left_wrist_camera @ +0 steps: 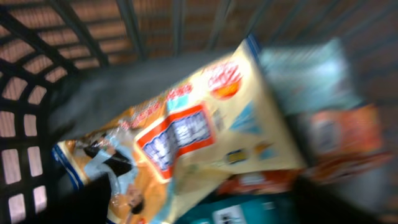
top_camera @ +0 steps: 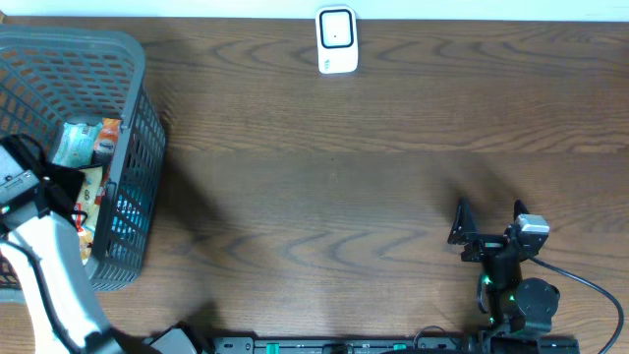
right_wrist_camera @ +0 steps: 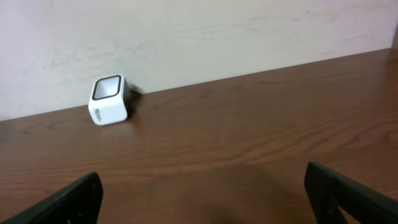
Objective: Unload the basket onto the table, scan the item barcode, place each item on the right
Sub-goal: 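Grasp the yellow-and-red snack bag inside the basket with the left gripper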
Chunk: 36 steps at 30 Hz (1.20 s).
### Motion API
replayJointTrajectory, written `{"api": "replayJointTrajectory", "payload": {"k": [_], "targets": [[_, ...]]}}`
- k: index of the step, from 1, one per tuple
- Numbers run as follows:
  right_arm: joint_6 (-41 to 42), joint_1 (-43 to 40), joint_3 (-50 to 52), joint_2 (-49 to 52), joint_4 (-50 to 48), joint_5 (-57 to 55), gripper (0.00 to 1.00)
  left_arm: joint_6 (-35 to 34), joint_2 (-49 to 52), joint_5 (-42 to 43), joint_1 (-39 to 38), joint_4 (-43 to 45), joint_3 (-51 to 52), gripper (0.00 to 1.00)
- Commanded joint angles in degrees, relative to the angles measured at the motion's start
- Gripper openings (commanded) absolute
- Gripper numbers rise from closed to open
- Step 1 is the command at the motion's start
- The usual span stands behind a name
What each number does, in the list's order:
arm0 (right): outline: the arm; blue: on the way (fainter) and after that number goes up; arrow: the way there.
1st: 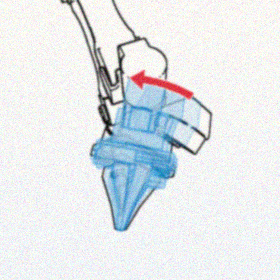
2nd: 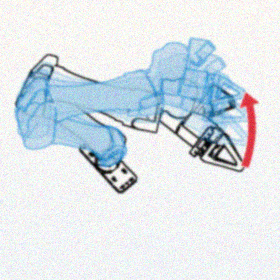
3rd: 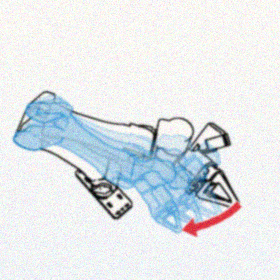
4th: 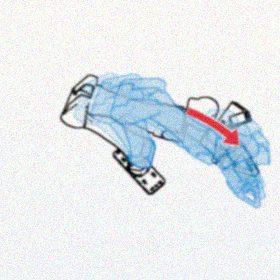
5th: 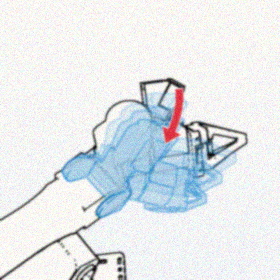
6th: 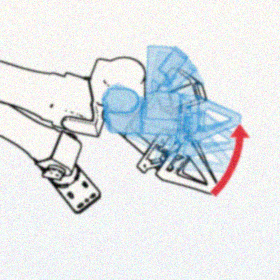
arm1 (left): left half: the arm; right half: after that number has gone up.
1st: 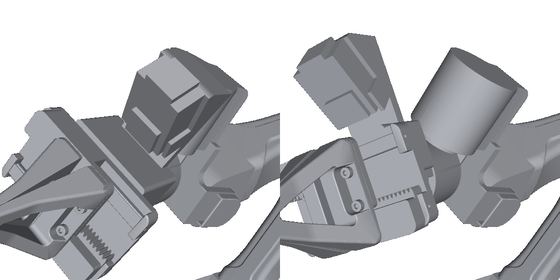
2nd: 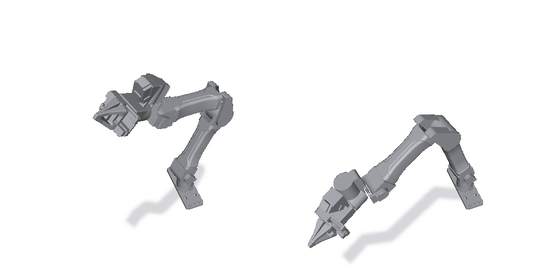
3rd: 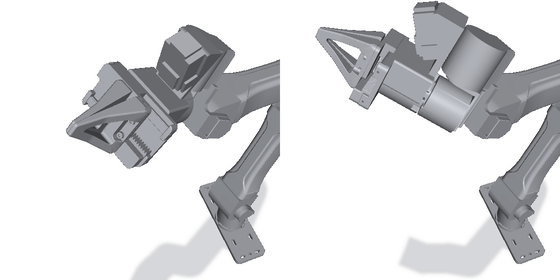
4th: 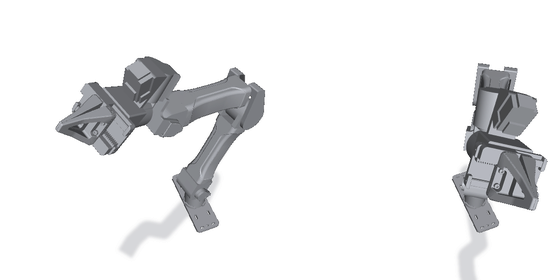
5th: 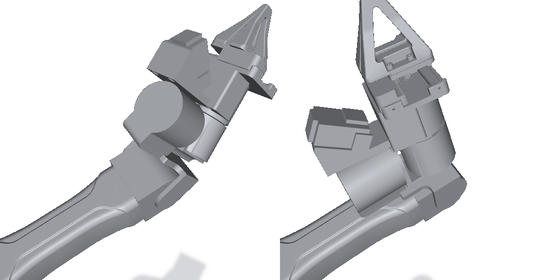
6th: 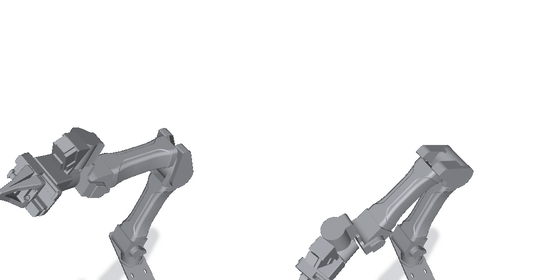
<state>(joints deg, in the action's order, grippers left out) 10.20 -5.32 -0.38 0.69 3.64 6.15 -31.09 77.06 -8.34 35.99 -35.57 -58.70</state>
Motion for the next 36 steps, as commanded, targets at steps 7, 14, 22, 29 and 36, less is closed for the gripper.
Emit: {"api": "replayJointTrajectory", "payload": {"k": [7,14,22,29,36], "targets": [[-0.42,0.33,0.07,-0.31,0.24,-0.24,0.99,13.94,2.25,-10.45,0.35,-1.70,3.02,0.98],[-0.42,0.33,0.07,-0.31,0.24,-0.24,0.99,26.18,3.19,-10.80,0.33,1.46,3.04,0.98],[-0.42,0.33,0.07,-0.31,0.24,-0.24,0.99,45.29,6.93,-1.73,0.33,1.68,3.04,0.98],[-0.42,0.33,0.07,-0.31,0.24,-0.24,0.99,48.68,10.14,-1.07,0.33,1.18,3.04,0.98],[-0.42,0.33,0.07,-0.31,0.24,-0.24,0.99,48.46,16.55,-1.03,0.37,2.73,3.04,0.98]]}}
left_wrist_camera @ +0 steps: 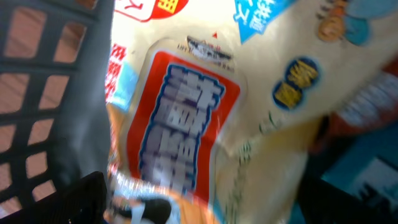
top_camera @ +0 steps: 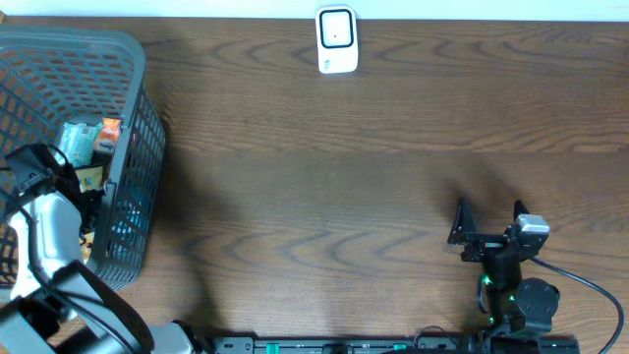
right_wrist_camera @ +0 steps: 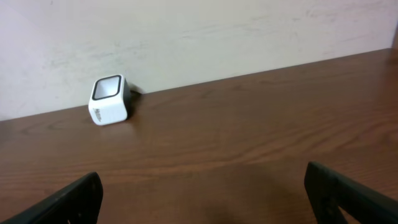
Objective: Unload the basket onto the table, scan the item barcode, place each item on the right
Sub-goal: 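Grasp the yellow-and-red snack bag inside the basket with the left gripper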
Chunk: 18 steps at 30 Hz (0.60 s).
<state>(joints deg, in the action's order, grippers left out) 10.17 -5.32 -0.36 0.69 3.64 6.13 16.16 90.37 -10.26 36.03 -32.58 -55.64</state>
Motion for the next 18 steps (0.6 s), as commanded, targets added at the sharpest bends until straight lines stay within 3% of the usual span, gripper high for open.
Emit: {"api": "replayJointTrajectory", "payload": {"k": [1,5,7,9,10,18], "targets": [[-0.39,0.33,0.04,-0.31,0.24,-0.22,0.99,0.85,4.17,0.90,0.33,-0.09,-0.02,0.98],[-0.42,0.33,0.04,-0.31,0.24,-0.22,0.99,-1.20,7.78,0.90,0.33,0.63,-0.02,0.97],[-0.39,0.33,0.04,-0.31,0.24,-0.22,0.99,-1.20,8.70,0.87,0.33,1.11,-0.04,0.65],[-0.39,0.33,0.04,-0.31,0.24,-0.22,0.99,-1.20,8.74,0.87,0.33,1.99,-0.09,0.20],[-0.39,0.33,0.04,-0.31,0.24,-0.22,0.99,-1.22,8.74,0.87,0.33,2.14,-0.22,0.08],[-0.39,0.33,0.04,-0.31,0.24,-0.22,0.99,-8.13,5.09,0.85,-1.46,2.01,-6.23,0.07]]}}
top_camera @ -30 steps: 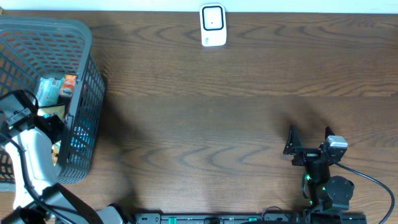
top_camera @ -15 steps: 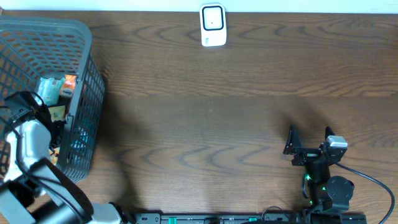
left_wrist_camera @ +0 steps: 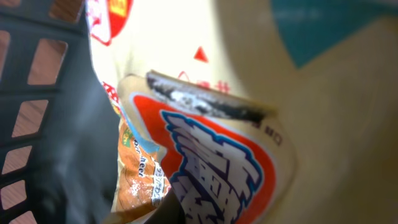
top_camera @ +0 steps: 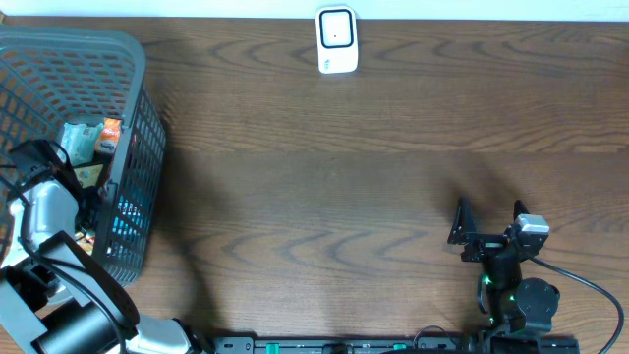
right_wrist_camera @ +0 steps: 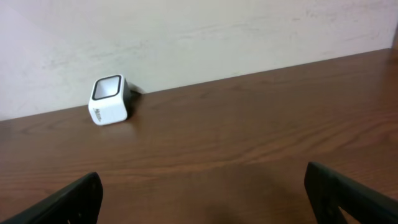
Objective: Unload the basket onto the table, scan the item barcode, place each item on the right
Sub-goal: 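Grasp the yellow-and-red snack bag inside the basket with the left gripper, then lift the yellow snack bag out and carry it toward the scanner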
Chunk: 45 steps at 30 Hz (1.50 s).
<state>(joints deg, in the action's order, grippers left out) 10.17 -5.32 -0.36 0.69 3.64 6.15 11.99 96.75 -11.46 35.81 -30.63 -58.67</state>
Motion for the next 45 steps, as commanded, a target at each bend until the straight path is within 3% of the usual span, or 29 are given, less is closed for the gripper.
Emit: {"api": "replayJointTrajectory", "payload": {"k": [1,5,10,17,22,28,33,38,45], "targets": [[-0.39,0.33,0.04,-0.31,0.24,-0.24,0.99,-4.22,-2.67,2.01,-1.57,0.09,-4.28,0.07],[-0.39,0.33,0.04,-0.31,0.24,-0.24,0.99,-5.75,-9.01,2.03,-2.27,1.42,-7.72,0.07],[-0.39,0.33,0.04,-0.31,0.24,-0.24,0.99,-21.20,-19.26,3.19,-2.43,3.72,-8.20,0.07],[-0.39,0.33,0.07,-0.31,0.24,-0.24,0.99,-23.56,-30.14,26.58,-2.43,6.84,-8.20,0.07],[-0.39,0.33,0.04,-0.31,0.24,-0.24,0.99,-29.90,-36.13,29.53,-2.43,9.97,-8.20,0.07],[-0.39,0.33,0.04,-0.31,0.24,-0.24,0.99,-30.64,-40.61,48.46,-3.93,20.59,-8.20,0.07],[-0.39,0.33,0.04,-0.31,0.24,-0.24,0.99,-32.65,-40.65,63.95,-10.01,29.97,-8.20,0.07],[-0.39,0.33,0.04,-0.31,0.24,-0.24,0.99,-31.54,-40.65,68.48,-18.21,32.22,-8.20,0.07],[-0.39,0.33,0.04,-0.31,0.24,-0.24,0.99,-23.74,-39.01,71.06,-31.10,30.64,-8.15,0.07]]}}
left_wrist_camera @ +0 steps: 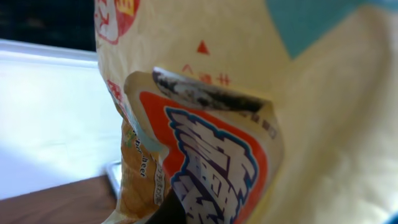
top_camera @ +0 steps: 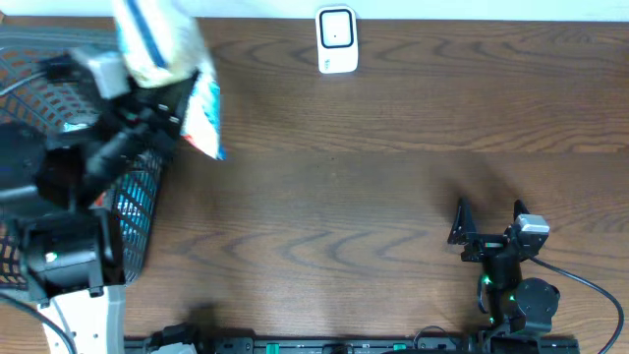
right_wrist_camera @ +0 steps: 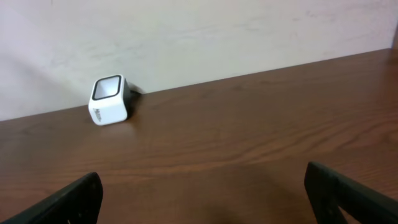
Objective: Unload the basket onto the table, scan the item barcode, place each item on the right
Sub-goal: 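Lift the yellow snack bag out and carry it toward the scanner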
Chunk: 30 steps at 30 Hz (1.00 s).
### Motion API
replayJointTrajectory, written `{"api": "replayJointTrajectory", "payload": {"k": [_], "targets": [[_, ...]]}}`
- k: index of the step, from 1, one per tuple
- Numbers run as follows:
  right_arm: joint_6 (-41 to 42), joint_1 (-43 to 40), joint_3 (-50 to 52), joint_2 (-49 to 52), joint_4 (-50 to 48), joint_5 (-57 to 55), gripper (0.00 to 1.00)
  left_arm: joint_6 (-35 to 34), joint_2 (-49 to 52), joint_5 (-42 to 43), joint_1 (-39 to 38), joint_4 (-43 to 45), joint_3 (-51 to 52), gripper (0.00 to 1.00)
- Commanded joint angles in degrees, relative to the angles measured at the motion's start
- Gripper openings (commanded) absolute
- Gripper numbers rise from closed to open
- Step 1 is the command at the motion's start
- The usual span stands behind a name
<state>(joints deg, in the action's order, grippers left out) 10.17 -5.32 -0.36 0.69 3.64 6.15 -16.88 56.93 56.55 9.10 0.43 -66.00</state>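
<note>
A cream snack bag (top_camera: 157,44) with a red and blue label (left_wrist_camera: 217,162) hangs high above the table's back left, near the basket's right rim. My left gripper (top_camera: 157,103) is shut on it, and the bag fills the left wrist view and hides most of the fingers. No barcode shows on the visible face. The white scanner (top_camera: 335,39) stands at the table's back edge, right of the bag; the right wrist view also shows the scanner (right_wrist_camera: 110,99). My right gripper (top_camera: 488,224) rests open and empty at the front right.
The grey mesh basket (top_camera: 133,211) stands at the left edge, largely hidden under my left arm. A white wall runs behind the brown wooden table (top_camera: 393,177). A cable trails from the right arm's base (top_camera: 590,285).
My left gripper was down inside the basket, shut on the snack bag. Now it holds the bag high above the basket's right rim, closer to the scanner. The right arm is unchanged.
First my left gripper hovered inside the basket over the snack bag. It then sat close on the bag, and after that was shut on it, still in the basket. Now the bag is out of the basket, up in the air. The right arm stayed parked throughout.
</note>
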Motion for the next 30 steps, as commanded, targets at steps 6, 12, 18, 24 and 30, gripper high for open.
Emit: {"api": "replayJointTrajectory", "payload": {"k": [6,12,18,24,30], "targets": [[-0.39,0.33,0.04,-0.31,0.24,-0.24,0.99,10.56,5.25,2.97,-12.35,-7.21,-0.68,0.07],[-0.39,0.33,0.04,-0.31,0.24,-0.24,0.99,13.75,12.87,-2.10,-18.43,-17.16,-0.61,0.07],[-0.39,0.33,0.04,-0.31,0.24,-0.24,0.99,14.97,20.85,-23.21,-26.03,-27.02,-0.61,0.07],[-0.39,0.33,0.04,-0.31,0.24,-0.24,0.99,15.08,28.30,-46.88,-35.45,-30.16,-0.61,0.07],[-0.42,0.33,0.04,-0.31,0.24,-0.24,0.99,20.31,35.30,-57.59,-43.78,-29.31,-0.61,0.07]]}}
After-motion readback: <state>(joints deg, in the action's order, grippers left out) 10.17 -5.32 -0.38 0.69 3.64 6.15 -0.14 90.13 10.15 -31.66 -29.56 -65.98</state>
